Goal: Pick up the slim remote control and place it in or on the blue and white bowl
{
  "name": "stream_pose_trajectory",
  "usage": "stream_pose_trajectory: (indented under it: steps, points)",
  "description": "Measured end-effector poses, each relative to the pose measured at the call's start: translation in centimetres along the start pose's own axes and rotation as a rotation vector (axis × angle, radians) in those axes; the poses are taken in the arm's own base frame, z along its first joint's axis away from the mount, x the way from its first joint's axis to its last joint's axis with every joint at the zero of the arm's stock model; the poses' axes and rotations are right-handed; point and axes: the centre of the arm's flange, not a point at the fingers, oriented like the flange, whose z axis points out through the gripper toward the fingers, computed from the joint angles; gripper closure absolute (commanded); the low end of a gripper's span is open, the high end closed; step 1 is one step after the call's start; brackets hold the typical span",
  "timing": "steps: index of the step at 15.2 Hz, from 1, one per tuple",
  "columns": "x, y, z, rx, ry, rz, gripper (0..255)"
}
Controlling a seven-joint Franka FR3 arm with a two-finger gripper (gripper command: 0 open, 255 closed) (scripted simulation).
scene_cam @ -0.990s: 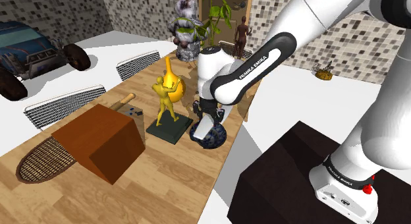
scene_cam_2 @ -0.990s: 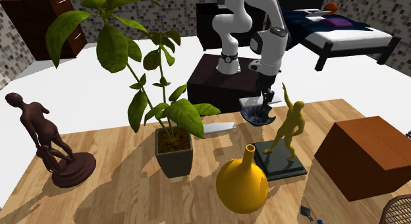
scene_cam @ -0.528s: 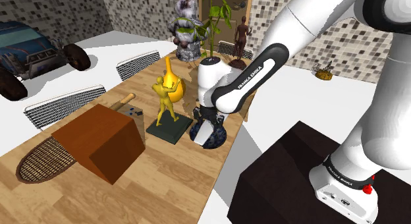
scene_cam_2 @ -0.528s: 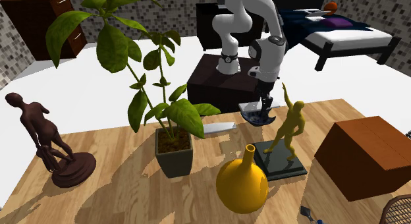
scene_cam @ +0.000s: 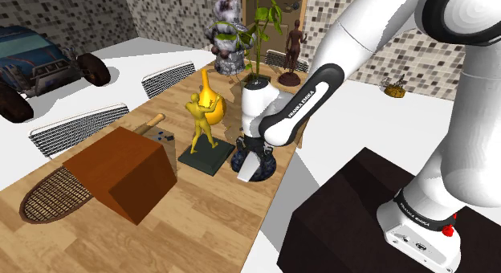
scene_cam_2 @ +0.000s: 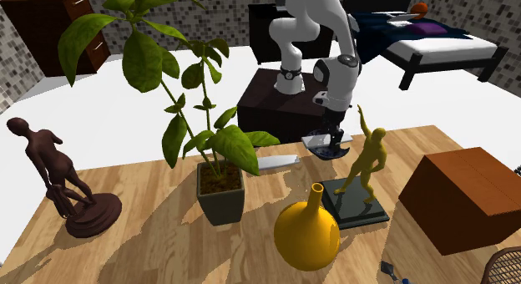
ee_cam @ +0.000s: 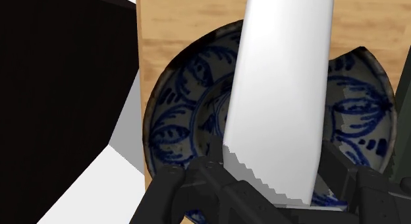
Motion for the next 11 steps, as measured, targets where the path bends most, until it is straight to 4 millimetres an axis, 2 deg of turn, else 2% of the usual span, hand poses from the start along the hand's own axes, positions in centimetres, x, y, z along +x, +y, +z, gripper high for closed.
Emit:
stream_pose_trajectory:
  steps: [3, 4, 10, 11]
  points:
    - [0.00, -0.01, 0.05, 0.000, 0.000, 0.000, 255]
    - [0.00, -0.02, 0.05, 0.000, 0.000, 0.000, 0]
    - [0.02, -0.02, 0.05, 0.001, 0.000, 0.000, 0]
    - [0.00, 0.06, -0.55, 0.000, 0.000, 0.000, 0]
